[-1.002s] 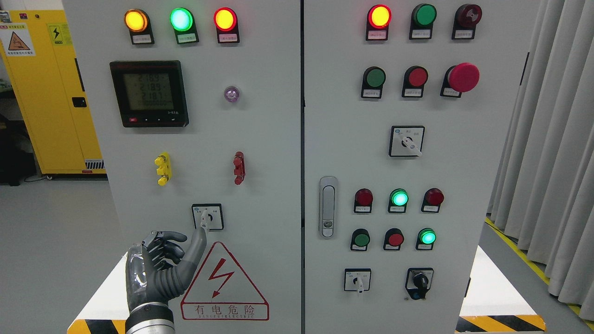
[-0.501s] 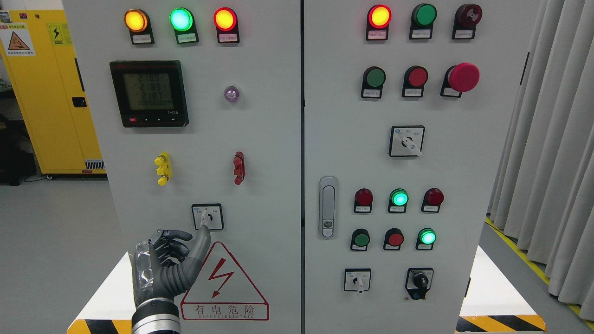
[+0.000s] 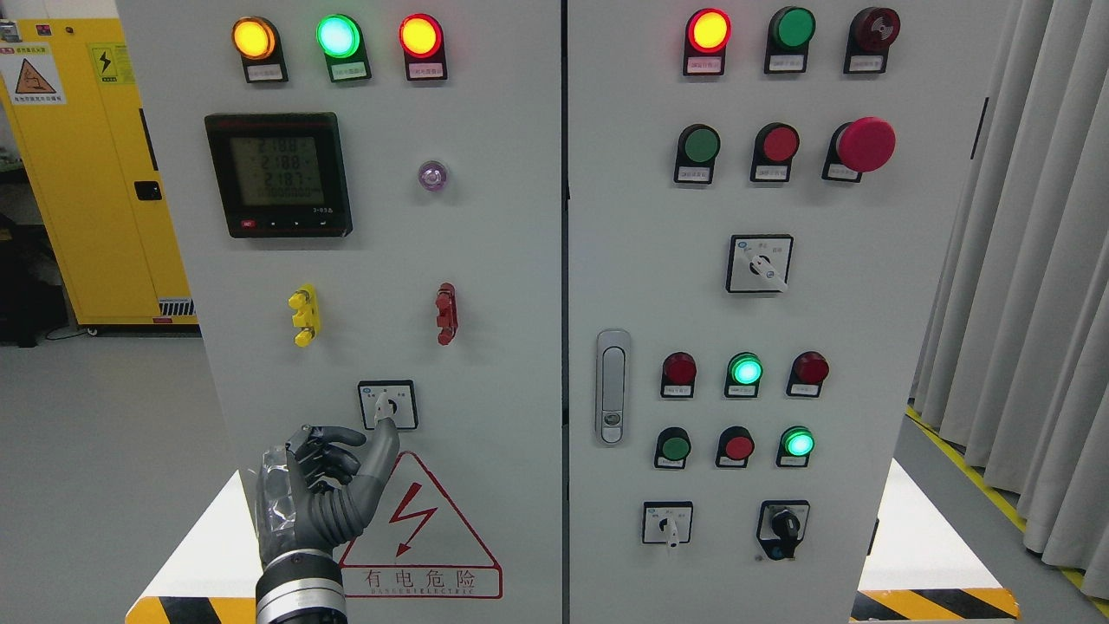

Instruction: Turn on light switch 1

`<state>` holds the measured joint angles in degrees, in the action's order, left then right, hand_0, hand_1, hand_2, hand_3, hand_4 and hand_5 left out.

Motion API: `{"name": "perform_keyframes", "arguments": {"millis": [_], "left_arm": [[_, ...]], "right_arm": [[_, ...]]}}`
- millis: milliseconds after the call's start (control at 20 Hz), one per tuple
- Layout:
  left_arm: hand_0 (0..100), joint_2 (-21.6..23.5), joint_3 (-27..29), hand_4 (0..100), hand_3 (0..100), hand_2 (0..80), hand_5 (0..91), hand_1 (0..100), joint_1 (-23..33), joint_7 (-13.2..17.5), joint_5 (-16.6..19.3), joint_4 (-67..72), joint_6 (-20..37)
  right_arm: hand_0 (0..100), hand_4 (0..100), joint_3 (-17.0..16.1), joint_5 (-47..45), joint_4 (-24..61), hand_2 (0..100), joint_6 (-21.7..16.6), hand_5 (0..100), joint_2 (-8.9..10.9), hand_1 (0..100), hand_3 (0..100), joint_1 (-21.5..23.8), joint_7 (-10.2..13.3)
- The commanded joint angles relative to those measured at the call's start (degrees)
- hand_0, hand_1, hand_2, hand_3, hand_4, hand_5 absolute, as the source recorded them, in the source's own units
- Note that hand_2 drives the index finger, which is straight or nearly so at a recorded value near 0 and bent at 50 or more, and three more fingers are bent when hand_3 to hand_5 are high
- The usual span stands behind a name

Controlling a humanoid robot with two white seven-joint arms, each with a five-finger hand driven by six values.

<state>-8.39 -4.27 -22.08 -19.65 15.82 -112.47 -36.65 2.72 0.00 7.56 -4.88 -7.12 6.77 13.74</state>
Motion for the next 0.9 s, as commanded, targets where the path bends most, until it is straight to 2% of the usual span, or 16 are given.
{"name": "perform_keyframes", "arguments": {"millis": [0, 852], "left_arm": [[19, -0.1, -0.3, 87, 87, 60.6, 86.0, 68, -0.4, 0.0, 0.0, 1.5, 0.0], [13, -0.2, -0.3, 87, 87, 60.8, 85.9, 67, -1.5, -0.7, 0.0, 1.8, 0.0]], "right_arm": [[0, 0, 0.0, -1.7, 0.0, 4, 0.0, 0, 0.0, 50, 0, 0.0, 0.0], [0, 0, 0.0, -1.7, 0.0, 4, 0.0, 0, 0.0, 50, 0, 0.0, 0.0]]}}
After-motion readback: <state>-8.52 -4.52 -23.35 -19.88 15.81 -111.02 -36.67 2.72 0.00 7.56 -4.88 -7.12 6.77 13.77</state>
